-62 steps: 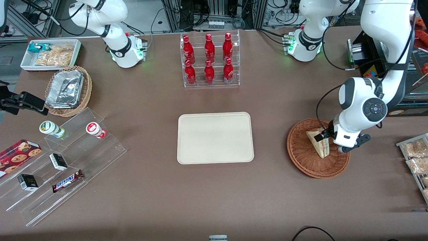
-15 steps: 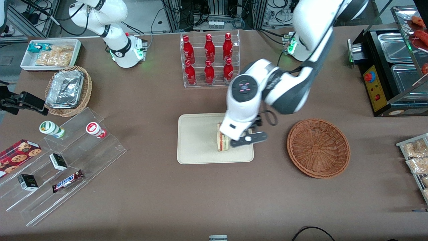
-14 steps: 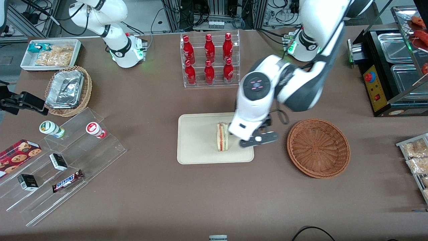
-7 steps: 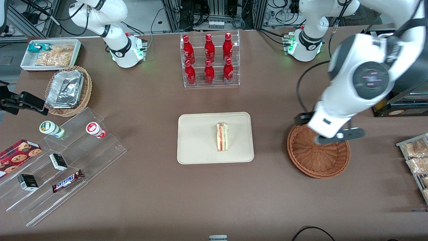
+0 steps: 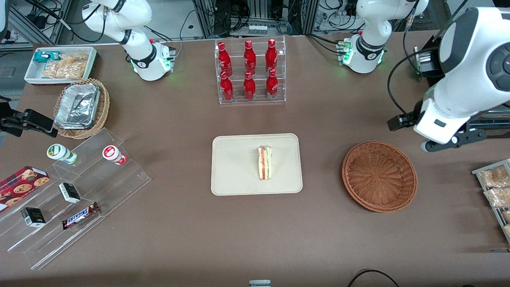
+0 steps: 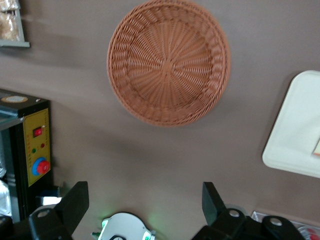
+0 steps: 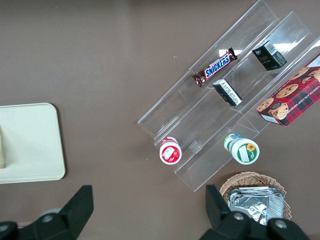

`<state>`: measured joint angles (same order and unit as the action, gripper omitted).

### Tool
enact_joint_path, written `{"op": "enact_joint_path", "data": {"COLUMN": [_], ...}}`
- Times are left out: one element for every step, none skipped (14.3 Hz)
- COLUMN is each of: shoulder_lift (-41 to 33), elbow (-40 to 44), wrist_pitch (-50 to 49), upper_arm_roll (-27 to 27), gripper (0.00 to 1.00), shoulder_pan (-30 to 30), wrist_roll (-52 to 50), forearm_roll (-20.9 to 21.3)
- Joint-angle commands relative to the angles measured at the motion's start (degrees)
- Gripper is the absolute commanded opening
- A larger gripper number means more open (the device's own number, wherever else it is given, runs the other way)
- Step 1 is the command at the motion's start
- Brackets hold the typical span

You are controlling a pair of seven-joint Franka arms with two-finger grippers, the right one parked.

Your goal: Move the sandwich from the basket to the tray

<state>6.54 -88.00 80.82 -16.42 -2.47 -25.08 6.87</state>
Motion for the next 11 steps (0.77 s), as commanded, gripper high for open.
{"op": "enact_joint_path", "data": {"shoulder_lift": [-4.6,-4.6,-4.6,-4.6,-4.6,-4.1,-3.6,-3.0,-3.0,-3.0,-2.9], "elbow": [-4.2,-3.8,-3.1,-3.0,-1.8,0.6,2.8,4.3,4.9,4.8,4.8], "wrist_pitch": [0.6,0.6,0.2,0.0,-0.1,-1.7,-4.1,-5.0,-5.3,-5.3,-5.3], "upper_arm_roll": [-0.2,-0.1,0.0,-0.2,-0.2,-0.2,-0.3,-0.3,-0.3,-0.2,-0.2], "gripper": [1.0,1.0,1.0,1.0,1.0,1.0,1.0,1.0,1.0,1.0,1.0], "shoulder_pan": [-0.6,-0.6,-1.0,-2.5,-3.1,-3.1,-3.1,-3.1,-3.2,-3.2,-3.2], "wrist_roll": [1.1,4.5,8.4,10.0,10.0,9.7,9.6,9.6,9.6,9.7,9.6], "forearm_roll": [-0.7,-1.1,-1.3,-1.3,-1.4,-1.9,-2.5,-2.6,-2.6,-2.6,-2.5]}}
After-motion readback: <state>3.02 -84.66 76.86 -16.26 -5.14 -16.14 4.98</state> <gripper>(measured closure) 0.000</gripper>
